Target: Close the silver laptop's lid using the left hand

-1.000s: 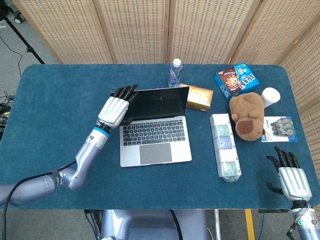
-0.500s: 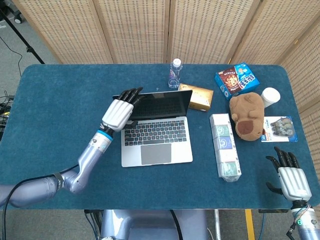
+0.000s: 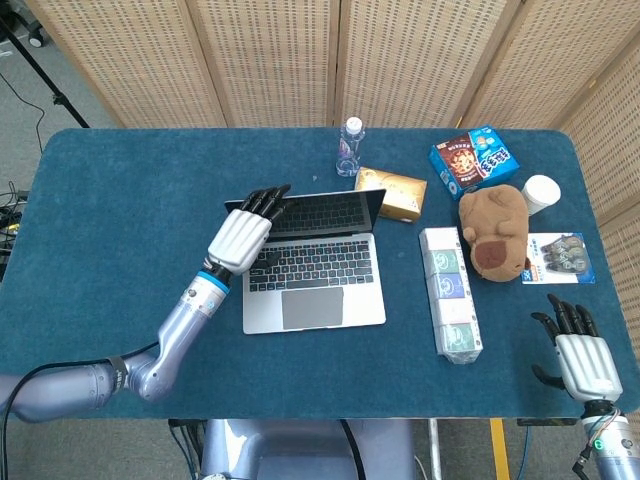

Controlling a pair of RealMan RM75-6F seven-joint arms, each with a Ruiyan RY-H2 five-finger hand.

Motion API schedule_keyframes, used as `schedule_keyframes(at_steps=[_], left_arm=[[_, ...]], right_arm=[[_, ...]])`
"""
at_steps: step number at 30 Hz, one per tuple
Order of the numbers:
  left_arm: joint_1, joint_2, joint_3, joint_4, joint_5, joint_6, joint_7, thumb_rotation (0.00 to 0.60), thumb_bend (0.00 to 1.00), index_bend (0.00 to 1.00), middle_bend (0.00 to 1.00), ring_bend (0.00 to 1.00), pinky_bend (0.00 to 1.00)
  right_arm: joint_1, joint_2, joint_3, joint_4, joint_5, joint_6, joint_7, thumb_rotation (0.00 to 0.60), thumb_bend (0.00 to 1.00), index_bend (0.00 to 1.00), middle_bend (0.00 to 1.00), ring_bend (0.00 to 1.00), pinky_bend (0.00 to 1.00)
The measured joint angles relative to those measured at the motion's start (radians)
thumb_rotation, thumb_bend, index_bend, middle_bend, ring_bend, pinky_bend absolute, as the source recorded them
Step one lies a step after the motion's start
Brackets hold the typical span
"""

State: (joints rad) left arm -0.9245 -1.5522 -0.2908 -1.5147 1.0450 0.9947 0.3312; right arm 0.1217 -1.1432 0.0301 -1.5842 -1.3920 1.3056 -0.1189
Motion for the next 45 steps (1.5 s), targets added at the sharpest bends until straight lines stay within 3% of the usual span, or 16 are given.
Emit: schedule_keyframes(at_steps=[45], left_arm=[[0.056, 0.004, 0.081, -0.264, 0.028, 0.120, 0.146, 0.600, 0.25, 0.18, 0.00, 0.06, 0.11]], right_arm=[[0.005, 0.003, -0.002, -0.005, 0.022, -0.020, -0.012, 0.600, 0.24, 0.20, 0.00, 0.00, 0.00]])
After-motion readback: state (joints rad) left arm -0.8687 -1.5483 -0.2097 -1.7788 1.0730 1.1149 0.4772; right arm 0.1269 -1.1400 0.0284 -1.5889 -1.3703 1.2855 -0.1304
